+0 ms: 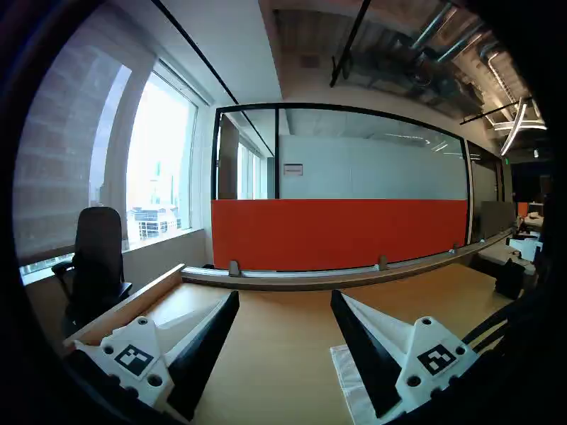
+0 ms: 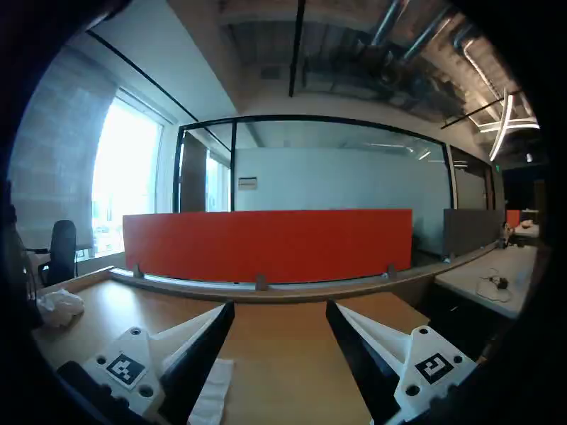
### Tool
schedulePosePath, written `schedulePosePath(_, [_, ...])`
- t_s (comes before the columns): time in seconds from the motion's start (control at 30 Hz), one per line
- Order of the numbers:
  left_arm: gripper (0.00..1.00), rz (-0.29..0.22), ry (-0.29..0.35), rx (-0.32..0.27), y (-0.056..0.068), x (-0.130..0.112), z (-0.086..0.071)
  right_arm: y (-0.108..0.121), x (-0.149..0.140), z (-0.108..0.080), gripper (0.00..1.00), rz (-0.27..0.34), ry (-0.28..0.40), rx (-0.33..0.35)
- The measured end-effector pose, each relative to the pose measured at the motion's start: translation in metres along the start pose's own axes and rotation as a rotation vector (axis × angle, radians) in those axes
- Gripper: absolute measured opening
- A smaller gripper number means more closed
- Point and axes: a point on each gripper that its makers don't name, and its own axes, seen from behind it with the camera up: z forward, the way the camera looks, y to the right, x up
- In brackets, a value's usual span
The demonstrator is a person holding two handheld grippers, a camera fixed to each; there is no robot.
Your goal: Fold towel
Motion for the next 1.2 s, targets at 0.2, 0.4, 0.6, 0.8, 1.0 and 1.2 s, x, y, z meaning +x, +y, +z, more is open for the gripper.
schedulePosePath(0.2, [0.96, 0.013, -0.024, -0.018, 0.007, 0.013, -0.001, 0.002, 0.013, -0.002, 1.00, -0.002, -0.010, -0.001])
schedulePosePath(0.4, [0.96, 0.044, -0.042, -0.043, 0.013, 0.020, 0.002, 0.003, 0.016, -0.001, 1.00, -0.011, -0.031, 0.008])
schedulePosePath(0.6, [0.96, 0.077, -0.079, -0.097, 0.024, 0.019, 0.003, -0.007, 0.012, 0.001, 1.00, -0.039, -0.073, 0.054])
schedulePosePath(0.8, [0.96, 0.103, -0.129, -0.166, 0.036, 0.010, 0.003, -0.023, 0.004, -0.001, 1.00, -0.077, -0.121, 0.135])
schedulePosePath(1.0, [0.96, 0.127, -0.162, -0.216, 0.039, 0.007, 0.002, -0.034, -0.001, -0.004, 1.00, -0.122, -0.163, 0.200])
schedulePosePath(1.2, [0.96, 0.153, -0.204, -0.282, 0.050, -0.003, 0.001, -0.048, -0.012, -0.007, 1.00, -0.161, -0.209, 0.273])
